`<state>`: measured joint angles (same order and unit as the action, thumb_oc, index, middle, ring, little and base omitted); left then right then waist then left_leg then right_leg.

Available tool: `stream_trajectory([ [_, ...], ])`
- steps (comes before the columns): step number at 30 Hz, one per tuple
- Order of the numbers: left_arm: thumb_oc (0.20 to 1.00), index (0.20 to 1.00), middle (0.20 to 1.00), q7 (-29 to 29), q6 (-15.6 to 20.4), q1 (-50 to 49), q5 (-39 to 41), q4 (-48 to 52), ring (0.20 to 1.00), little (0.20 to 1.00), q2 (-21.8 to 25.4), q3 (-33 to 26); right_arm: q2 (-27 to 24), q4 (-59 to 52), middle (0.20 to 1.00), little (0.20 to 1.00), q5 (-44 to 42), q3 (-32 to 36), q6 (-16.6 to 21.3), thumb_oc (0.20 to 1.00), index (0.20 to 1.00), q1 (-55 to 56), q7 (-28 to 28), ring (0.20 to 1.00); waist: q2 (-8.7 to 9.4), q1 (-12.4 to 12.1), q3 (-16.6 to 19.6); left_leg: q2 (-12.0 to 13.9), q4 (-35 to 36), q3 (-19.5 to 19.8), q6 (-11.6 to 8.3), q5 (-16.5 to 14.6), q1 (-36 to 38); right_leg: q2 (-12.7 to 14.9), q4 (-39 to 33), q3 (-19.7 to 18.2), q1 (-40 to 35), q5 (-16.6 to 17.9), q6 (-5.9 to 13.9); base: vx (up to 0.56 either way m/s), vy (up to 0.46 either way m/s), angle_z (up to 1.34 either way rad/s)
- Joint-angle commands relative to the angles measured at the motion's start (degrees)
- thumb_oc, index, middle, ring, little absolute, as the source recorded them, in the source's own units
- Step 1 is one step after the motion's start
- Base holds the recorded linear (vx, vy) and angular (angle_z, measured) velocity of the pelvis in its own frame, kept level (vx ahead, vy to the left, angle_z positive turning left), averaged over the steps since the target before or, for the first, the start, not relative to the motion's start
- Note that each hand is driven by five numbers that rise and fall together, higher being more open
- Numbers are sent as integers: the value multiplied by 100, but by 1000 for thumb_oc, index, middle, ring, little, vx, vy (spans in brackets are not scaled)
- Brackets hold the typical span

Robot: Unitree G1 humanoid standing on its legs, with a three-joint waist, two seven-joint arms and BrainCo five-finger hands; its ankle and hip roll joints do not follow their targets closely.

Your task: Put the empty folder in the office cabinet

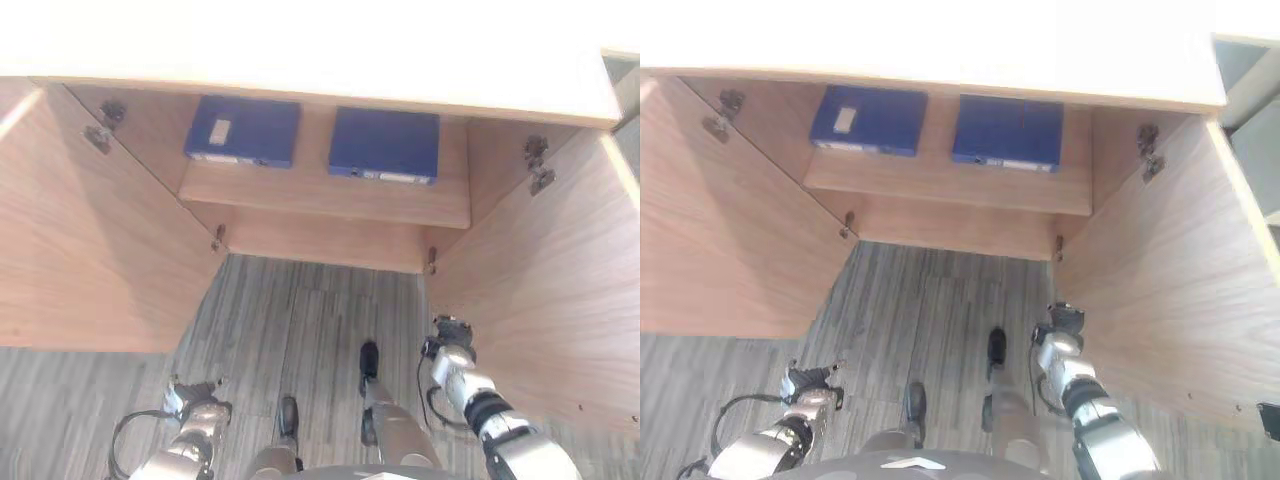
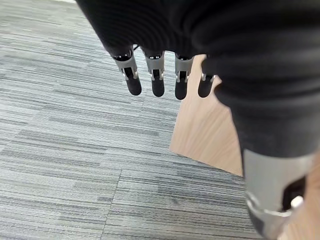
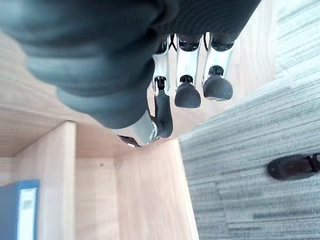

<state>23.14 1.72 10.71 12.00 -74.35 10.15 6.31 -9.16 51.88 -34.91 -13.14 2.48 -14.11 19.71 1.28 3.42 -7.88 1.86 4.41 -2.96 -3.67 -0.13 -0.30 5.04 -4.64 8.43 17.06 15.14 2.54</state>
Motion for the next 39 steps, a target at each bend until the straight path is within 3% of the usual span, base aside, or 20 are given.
stream_trajectory([
  [1, 1000, 1000, 1000, -50, -48, 68, -237, -298, 1000, 1000, 234, -84, -166, 396, 1000, 1000, 334, 74, -48, 1000, 1000, -498, -299, 1000, -131, -6, -166, 5, 59, 270, -134, -334, -7, 521, -36, 410, -378, -663, 871, -49, 24, -3],
  [5, 1000, 1000, 1000, -220, -92, -46, -439, -471, 1000, 1000, 238, -59, -219, 1241, 1000, 1000, 537, 347, -171, 1000, 1000, -508, -519, 1000, -141, -48, 5, -165, 59, 103, 65, -489, 450, 626, -36, 423, -672, -538, 930, -77, 21, -34],
  [16, 1000, 1000, 1000, -571, -134, -259, -787, -624, 1000, 1000, 322, -3, -502, 2254, 1000, 1000, 586, 947, -431, 1000, 1000, -662, -688, 1000, -108, -107, 319, -576, 59, -204, 331, -645, 964, 983, -36, 675, -721, -377, 1085, -91, 48, -14],
  [20, 1000, 1000, 1000, -591, -119, -268, -753, -582, 1000, 1000, 291, 29, -566, 2264, 1000, 1000, 587, 1029, -453, 1000, 1000, -738, -607, 1000, -119, -87, 284, -574, 59, -291, 385, -624, 1004, 1016, -36, 735, -635, -314, 1141, -96, 13, -17],
  [21, 1000, 1000, 1000, -542, -88, -222, -707, -465, 1000, 1000, 329, 59, -608, 2276, 1000, 1000, 403, 1238, -288, 1000, 1000, -869, -322, 1000, -205, -105, 190, -501, 59, -420, 436, -544, 1003, 1142, 328, 721, -826, -538, 1076, -168, -28, -17],
  [22, 1000, 1000, 1000, -542, -88, -222, -707, -465, 1000, 1000, 329, 59, -608, 2276, 1000, 1000, 403, 1238, -288, 1000, 1000, -869, -322, 1000, -205, -105, 190, -501, 59, -420, 436, -544, 1003, 1142, 328, 721, -826, -538, 1076, -261, -19, -19],
  [23, 1000, 1000, 1000, -480, -61, -146, -716, -409, 1000, 1000, 370, 131, -634, 2289, 1000, 1000, 310, 1423, -165, 1000, 1000, -900, -117, 1000, -306, -117, 178, -402, 59, -505, 416, -520, 920, 1374, 920, 461, -1060, -812, 968, -101, 10, -16],
  [24, 1000, 1000, 1000, -480, -61, -141, -716, -409, 1000, 1000, 371, 131, -633, 2289, 1000, 1000, 310, 1425, -165, 1000, 1000, -904, -116, 1000, -294, -126, 183, -415, 59, -515, 418, -505, 904, 1384, 926, 445, -1034, -804, 966, -108, 14, -11],
  [26, 1000, 1000, 1000, -418, -57, -120, -728, -360, 1000, 1000, 403, 190, -678, 2171, 1000, 1000, 215, 1720, 23, 1000, 1000, -830, 194, 1000, -344, -108, 264, -347, 59, -543, 398, -504, 835, 1583, 1313, 32, -1178, -918, 958, 19, 19, 8],
  [29, 1000, 1000, 1000, -288, -2, -149, -840, -282, 1000, 1000, 464, 222, -771, 2149, 1000, 1000, 410, 2039, 132, 1000, 1000, -536, 632, 1000, -271, -42, 394, -355, 59, -522, 378, -537, 838, 1480, 1288, -471, -1494, -1186, 1011, 95, -26, -3],
  [31, 1000, 1000, 1000, -240, -14, -96, -921, -315, 1000, 1000, 523, 261, -886, 2435, 1000, 1000, 357, 2249, 76, 1000, 1000, -428, 849, 1000, -146, -56, 533, -388, 59, -454, 355, -570, 848, 1297, 990, -512, -1669, -1334, 1101, 156, -114, -18],
  [33, 1000, 1000, 1000, -89, -22, -69, -849, -324, 1000, 1000, 485, 296, -999, 2615, 1000, 1000, 265, 2492, 168, 1000, 1000, -409, 1296, 1000, -173, 2, 500, -339, 59, -363, 322, -543, 831, 1062, 875, -531, -1576, -1226, 1142, 65, -88, -42],
  [39, 1000, 1000, 1000, 91, -45, 28, -1027, -416, 1000, 1000, 381, 405, -1067, 2686, 1000, 1000, 653, 2509, 76, 1000, 1000, -105, 1623, 1000, -162, 133, 494, -245, 59, -320, 250, -464, 714, 942, 671, -504, -1631, -1331, 1077, 17, -52, -9],
])
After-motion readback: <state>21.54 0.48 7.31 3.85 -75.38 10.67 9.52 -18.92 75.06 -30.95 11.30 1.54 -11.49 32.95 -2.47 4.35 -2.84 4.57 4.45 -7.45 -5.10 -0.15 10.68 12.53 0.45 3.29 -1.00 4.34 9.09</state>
